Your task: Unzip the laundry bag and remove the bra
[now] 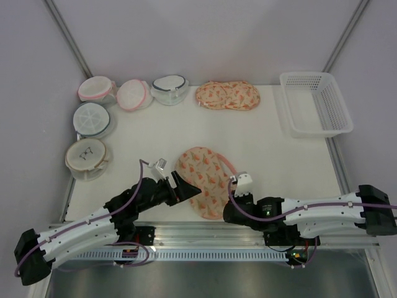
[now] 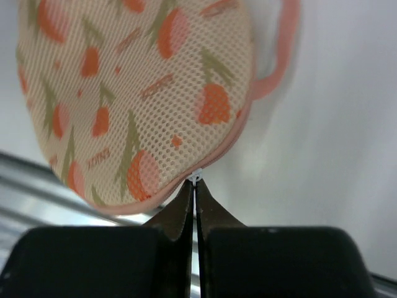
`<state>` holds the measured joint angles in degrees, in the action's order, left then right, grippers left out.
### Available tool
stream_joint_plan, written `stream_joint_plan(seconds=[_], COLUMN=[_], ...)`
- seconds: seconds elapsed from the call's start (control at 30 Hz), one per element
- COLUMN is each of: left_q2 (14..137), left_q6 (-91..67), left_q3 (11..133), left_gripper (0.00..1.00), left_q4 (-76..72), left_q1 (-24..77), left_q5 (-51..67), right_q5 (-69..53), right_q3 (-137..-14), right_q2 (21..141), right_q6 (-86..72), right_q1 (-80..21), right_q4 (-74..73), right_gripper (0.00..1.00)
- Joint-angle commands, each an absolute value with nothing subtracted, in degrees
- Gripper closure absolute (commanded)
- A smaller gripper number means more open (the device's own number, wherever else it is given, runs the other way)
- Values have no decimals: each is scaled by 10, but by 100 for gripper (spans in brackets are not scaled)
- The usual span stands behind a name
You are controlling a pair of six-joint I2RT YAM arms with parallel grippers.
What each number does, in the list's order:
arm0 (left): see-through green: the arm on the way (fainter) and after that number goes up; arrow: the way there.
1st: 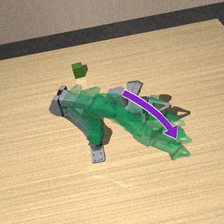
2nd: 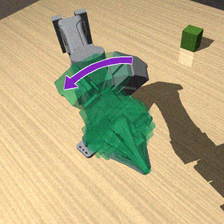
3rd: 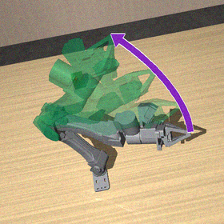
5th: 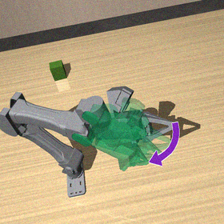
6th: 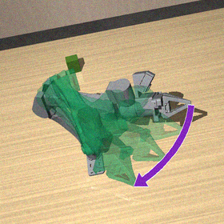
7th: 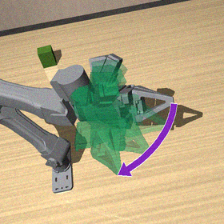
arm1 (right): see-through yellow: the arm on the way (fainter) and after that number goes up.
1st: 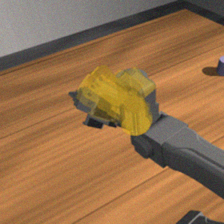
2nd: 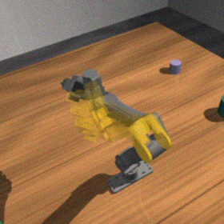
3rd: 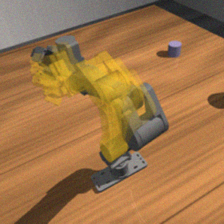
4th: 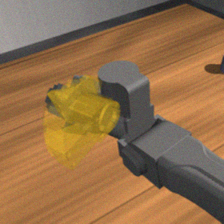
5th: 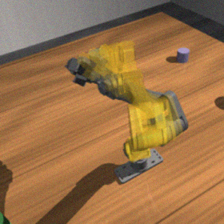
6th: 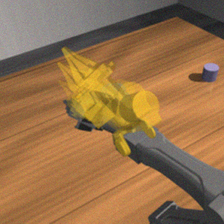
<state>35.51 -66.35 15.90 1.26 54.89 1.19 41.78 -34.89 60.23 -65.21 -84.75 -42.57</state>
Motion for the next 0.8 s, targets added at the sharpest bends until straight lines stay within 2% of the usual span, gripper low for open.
stream_joint_plan(seconds=[0.0, 0.1, 0.4, 0.77], left_q2=[324, 316, 222, 198], left_q6=[-765, -797, -889, -1002], left_q3=[133, 127, 113, 89], left_gripper=[0, 0, 0, 0], left_q4=[54, 73, 174, 220], left_q1=[559, 563, 573, 573], left_q5=[-16, -12, -68, -101], right_q5=[246, 182, 203, 213], right_q3=[-340, -349, -374, -418], right_q2=[651, 715, 817, 885], right_q6=[-510, -491, -519, -511], right_q1=[-849, -849, -789, -736], right_q4=[-145, -42, 82, 127], right_gripper=[100, 100, 99, 100])
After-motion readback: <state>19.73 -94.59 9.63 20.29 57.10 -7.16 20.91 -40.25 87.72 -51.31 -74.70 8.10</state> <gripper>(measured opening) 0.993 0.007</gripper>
